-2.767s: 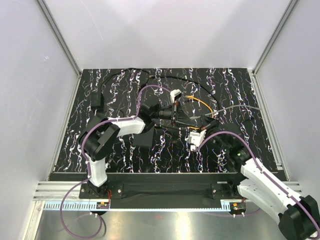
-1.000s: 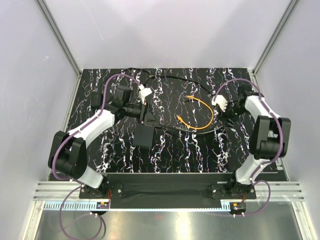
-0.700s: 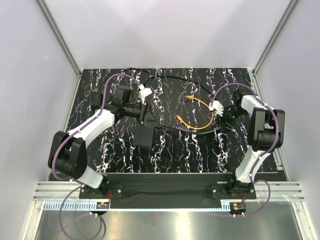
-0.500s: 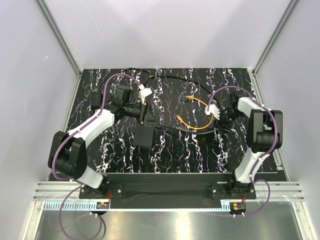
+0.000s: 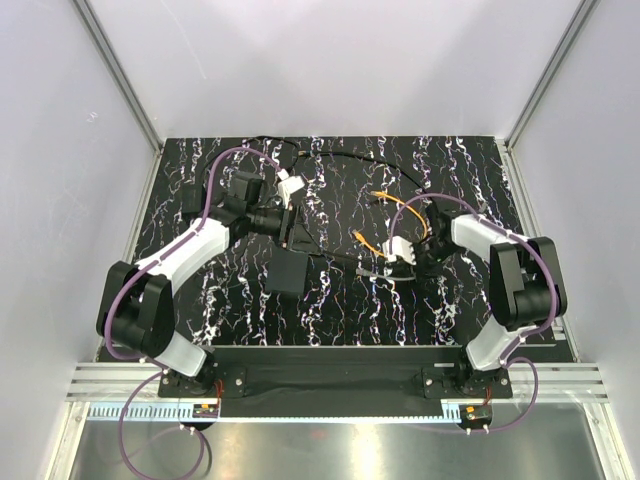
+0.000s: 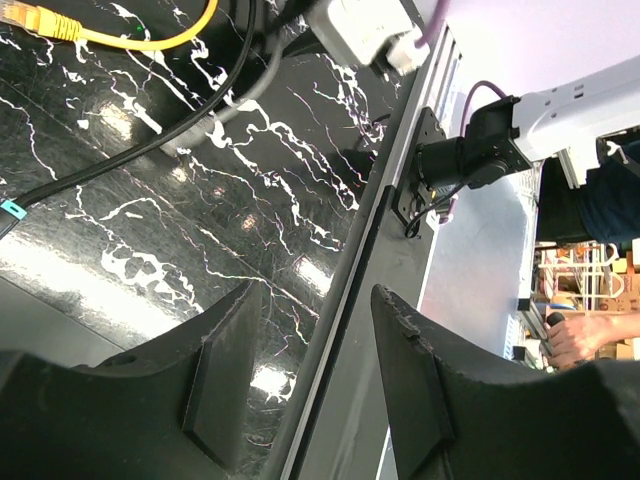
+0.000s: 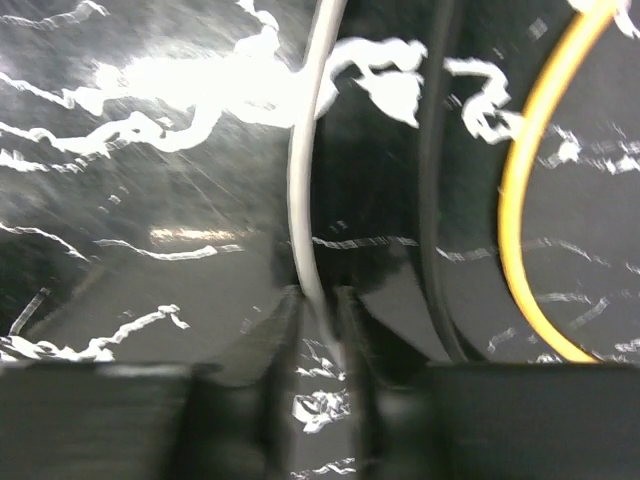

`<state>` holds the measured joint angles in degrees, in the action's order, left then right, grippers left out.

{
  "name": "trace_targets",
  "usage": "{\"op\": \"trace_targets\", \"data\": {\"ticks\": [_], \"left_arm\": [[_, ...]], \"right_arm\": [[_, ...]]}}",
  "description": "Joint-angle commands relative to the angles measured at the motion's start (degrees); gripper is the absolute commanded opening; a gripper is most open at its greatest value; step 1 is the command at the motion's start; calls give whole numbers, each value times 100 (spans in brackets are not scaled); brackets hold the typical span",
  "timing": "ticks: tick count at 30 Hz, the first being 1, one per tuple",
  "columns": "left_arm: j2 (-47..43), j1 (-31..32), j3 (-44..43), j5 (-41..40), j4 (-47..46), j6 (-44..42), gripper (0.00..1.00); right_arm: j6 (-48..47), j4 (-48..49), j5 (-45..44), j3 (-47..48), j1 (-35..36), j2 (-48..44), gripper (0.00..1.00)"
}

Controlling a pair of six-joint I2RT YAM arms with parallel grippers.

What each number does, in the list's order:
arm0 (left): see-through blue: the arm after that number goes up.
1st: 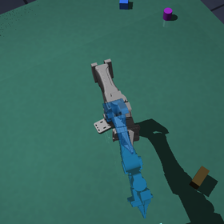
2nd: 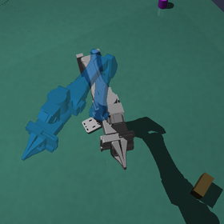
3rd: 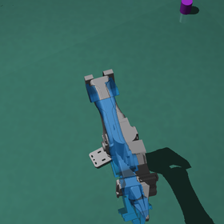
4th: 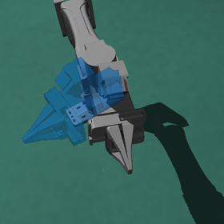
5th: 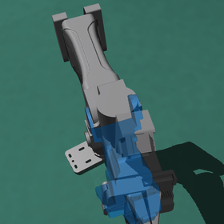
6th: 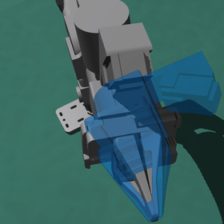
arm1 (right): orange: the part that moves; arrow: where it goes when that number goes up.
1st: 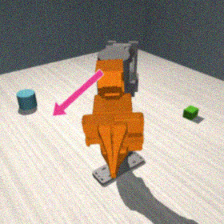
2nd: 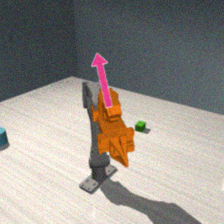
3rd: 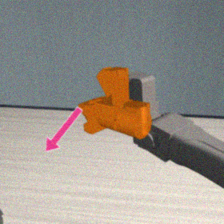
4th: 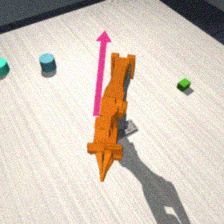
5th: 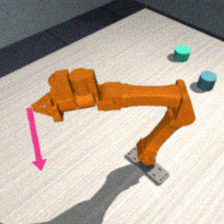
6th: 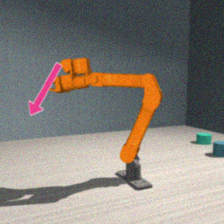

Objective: Insert the plug into the switch port

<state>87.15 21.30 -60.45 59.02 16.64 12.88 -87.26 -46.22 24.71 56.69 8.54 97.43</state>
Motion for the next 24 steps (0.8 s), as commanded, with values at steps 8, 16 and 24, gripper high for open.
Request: {"op": "trace_targets", "data": {"ticks": [8, 16, 24], "left_arm": [[-760, 14, -310, -733, 883, -2248, 56], [-1728, 769, 164, -1920, 1098, -5804, 59], [-1544, 1806, 841, -2781, -801, -6439, 60]], "right_arm": [[806, -1467, 744, 743, 342, 4, 0], [764, -3963, 2160, 1951, 351, 277, 0], [790, -4730, 2969, 2206, 359, 321, 0]]}}
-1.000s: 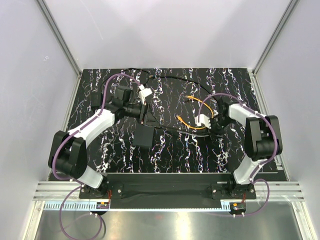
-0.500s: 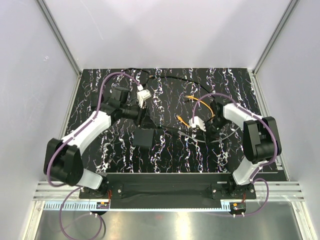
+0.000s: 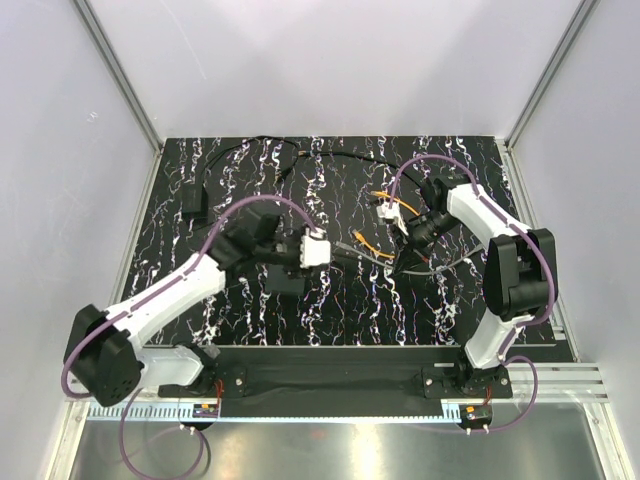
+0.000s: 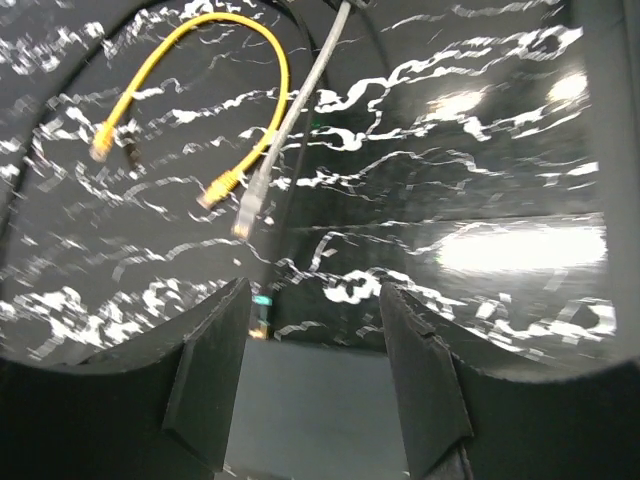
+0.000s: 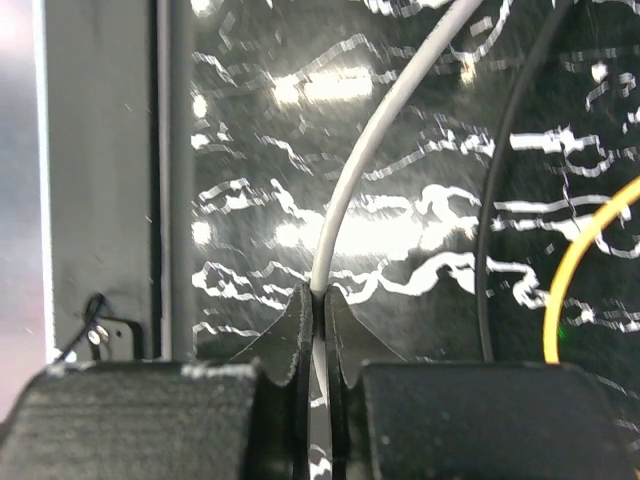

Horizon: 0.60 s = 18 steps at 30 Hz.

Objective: Insert the plug into the switch port

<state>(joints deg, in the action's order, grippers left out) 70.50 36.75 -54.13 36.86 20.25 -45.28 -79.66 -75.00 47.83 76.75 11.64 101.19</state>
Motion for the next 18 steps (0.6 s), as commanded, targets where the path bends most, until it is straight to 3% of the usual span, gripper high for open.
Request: {"op": "trace_targets", "data": {"ticks": [1, 7, 13, 18], "left_arm": [[139, 349, 314, -688, -1581, -675, 60], [394, 702, 1237, -1391, -3506, -1071, 65], [842, 719, 1256, -1744, -4291, -1133, 69], [948, 719, 1291, -1656, -4372, -1281, 68]], "right_arm": [[47, -1843, 701, 191, 49, -73, 0], [56, -1851, 921, 60, 145, -283, 0], [-58, -1842, 912, -274, 304, -486, 0], [-76, -1834, 921, -319, 321, -424, 0]]}}
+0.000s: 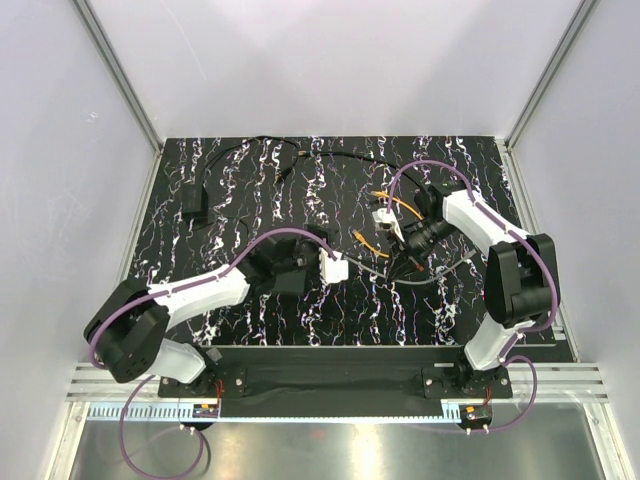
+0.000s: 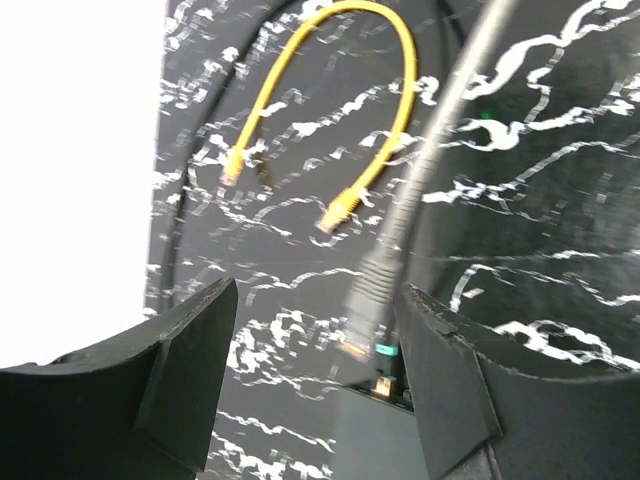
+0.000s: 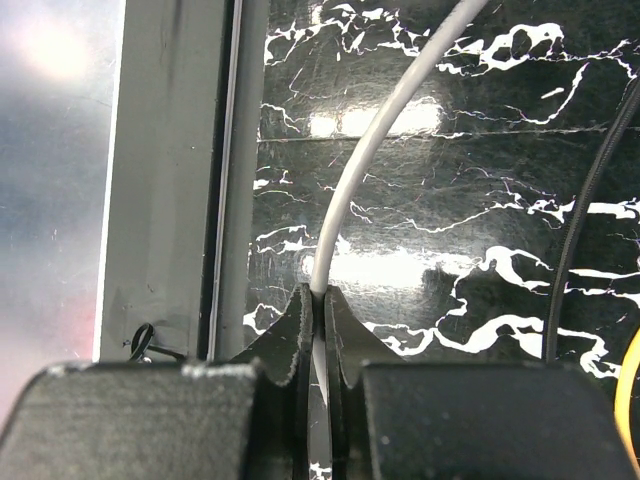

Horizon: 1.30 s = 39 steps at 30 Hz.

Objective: Insert the plug into the switch port

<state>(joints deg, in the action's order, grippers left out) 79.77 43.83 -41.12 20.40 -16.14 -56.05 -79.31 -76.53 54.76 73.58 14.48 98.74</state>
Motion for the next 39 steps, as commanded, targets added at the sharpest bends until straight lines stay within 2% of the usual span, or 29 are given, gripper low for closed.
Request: {"op": "trace_targets", "data": {"ticks": [1, 3, 8, 11, 13, 17, 18, 19, 20, 21, 22, 23, 24, 26, 28, 30, 34, 38, 39], "left_arm": [[39, 11, -10, 138, -593, -239, 67], [74, 11, -62, 288, -417, -283, 64], [267, 20, -449, 701, 611, -354, 45], [294, 11, -493, 754, 779, -371, 44], [276, 11, -467, 807, 797, -389, 40], [259, 11, -668, 886, 1208, -389, 17], [259, 11, -747, 913, 1584, -380, 7], [259, 11, -870, 1035, 1857, -293, 4], [276, -32, -1176, 1132, 2182, -223, 1], [328, -42, -1422, 1237, 2968, -109, 0], [459, -85, -1642, 1482, 3377, 249, 0], [574, -94, -2167, 1606, 3816, 470, 0], [662, -129, -2407, 1755, 4595, 725, 0], [935, -165, -2942, 2230, 5232, 1454, 0], [1101, -208, -3155, 2693, 5691, 2443, 0], [1435, -252, -3418, 3126, 6042, 3079, 0], [1963, -402, -3446, 4538, 5931, 5036, 0], [2183, -446, -3262, 5394, 5158, 6306, 0], [2236, -446, -3218, 5552, 4678, 6578, 0]], "right_arm": [[-129, -1689, 237, 24, 37, -188, 0], [-129, -1689, 254, 68, 37, -188, 0], [-146, -1698, 228, 113, 37, -250, 0], [-173, -1690, 228, 121, 37, -285, 0], [-181, -1698, 228, 121, 37, -267, 0], [-173, -1672, 193, 156, 37, -250, 1], [-181, -1637, 184, 174, 37, -250, 4], [-25, -1559, 158, 235, 37, -259, 11], [133, -1288, 97, 262, 20, -285, 22], [274, -1085, 26, 279, 11, -355, 32], [850, -770, -79, 280, 2, -434, 36], [1134, -79, -358, 262, -67, -539, 45], [1346, 276, -535, 236, -103, -801, 48], [1996, 1423, -1113, 87, -191, -1127, 54], [2208, 2069, -1388, -141, -375, -1654, 57], [2279, 2870, -1766, -317, -437, -2128, 57], [1798, 3180, -1873, -547, -464, -2657, 55], [919, 2276, -987, -485, -446, -3044, 55], [656, 2187, -846, -563, -429, -3201, 55]]}}
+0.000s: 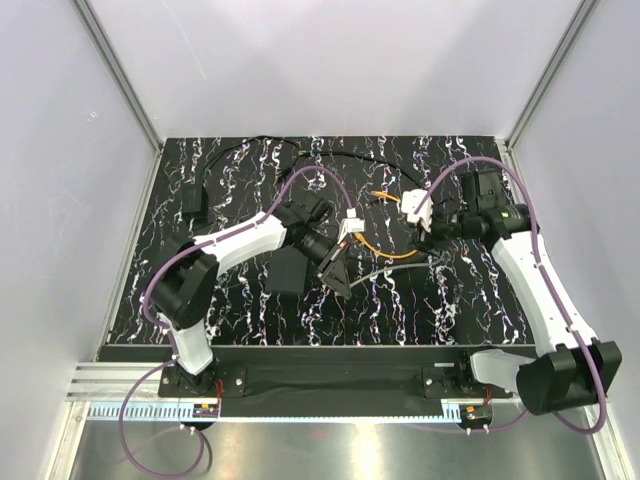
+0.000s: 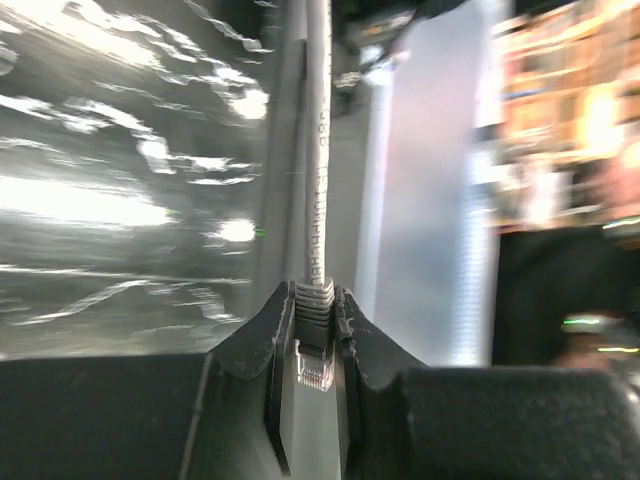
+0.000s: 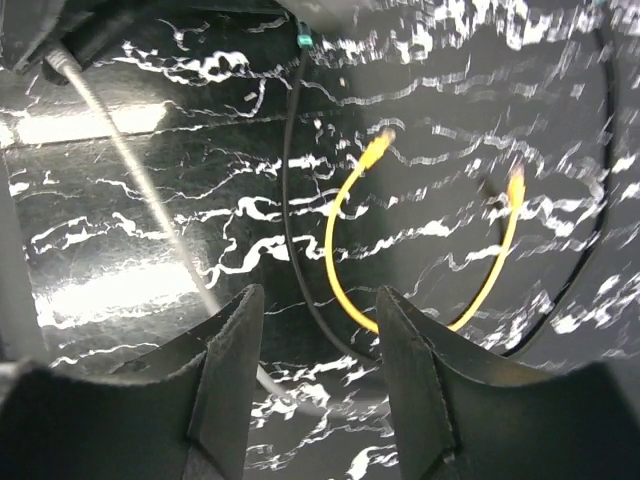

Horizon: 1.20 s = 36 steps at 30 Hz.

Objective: Insert the plug into the switch port

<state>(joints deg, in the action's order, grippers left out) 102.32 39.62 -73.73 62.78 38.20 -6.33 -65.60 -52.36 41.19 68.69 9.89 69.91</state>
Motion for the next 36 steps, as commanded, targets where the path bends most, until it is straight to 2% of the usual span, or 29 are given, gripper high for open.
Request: {"op": "trace_targets", "data": {"ticks": [1, 4, 8, 11, 15, 18, 22, 23, 24, 25, 26, 29, 36], "left_arm": [[-2, -24, 165, 1559, -996, 2139, 0], [51, -24, 307, 1841, -1762, 2847, 0], [165, -24, 325, 2053, -1974, 3120, 0], [297, -24, 272, 2159, -1851, 3164, 0], [411, -15, 132, 2203, -1562, 3034, 0], [525, -15, 18, 2247, -1201, 2901, 0], [867, -15, -551, 2360, 141, 1681, 0], [981, -15, -737, 2413, 1084, 1305, 0], [1322, -15, -1009, 2475, 1790, 100, 0], [1517, -15, -1542, 2676, 2571, -643, 0], [1684, -15, -1704, 2782, 3562, -1172, 0], [1607, -24, -1583, 2739, 3090, -897, 0], [1642, -42, -1530, 3055, 3326, -1160, 0]], "right_arm": [[-804, -283, 609, -144, 161, -390, 56], [-1068, -205, 662, -583, 408, -715, 62], [-1060, 872, 505, -1417, 1091, -1277, 68], [-1113, 1657, 180, -1998, 1654, -1620, 66], [-788, 2264, -111, -2148, 1981, -1551, 63], [-927, 2467, -199, -2236, 2043, -1533, 57], [-1147, 2520, -146, -2316, 2262, -1489, 47], [-1200, 2520, -164, -2333, 2341, -1445, 46], [-1279, 2520, -173, -2351, 2394, -1419, 45], [-1314, 2494, -173, -2360, 2447, -1401, 43], [-1341, 2459, -173, -2351, 2543, -1340, 41], [-1455, 2388, -208, -2342, 2693, -1278, 38], [-1788, 2537, -559, -2552, 2764, -1252, 32]]}}
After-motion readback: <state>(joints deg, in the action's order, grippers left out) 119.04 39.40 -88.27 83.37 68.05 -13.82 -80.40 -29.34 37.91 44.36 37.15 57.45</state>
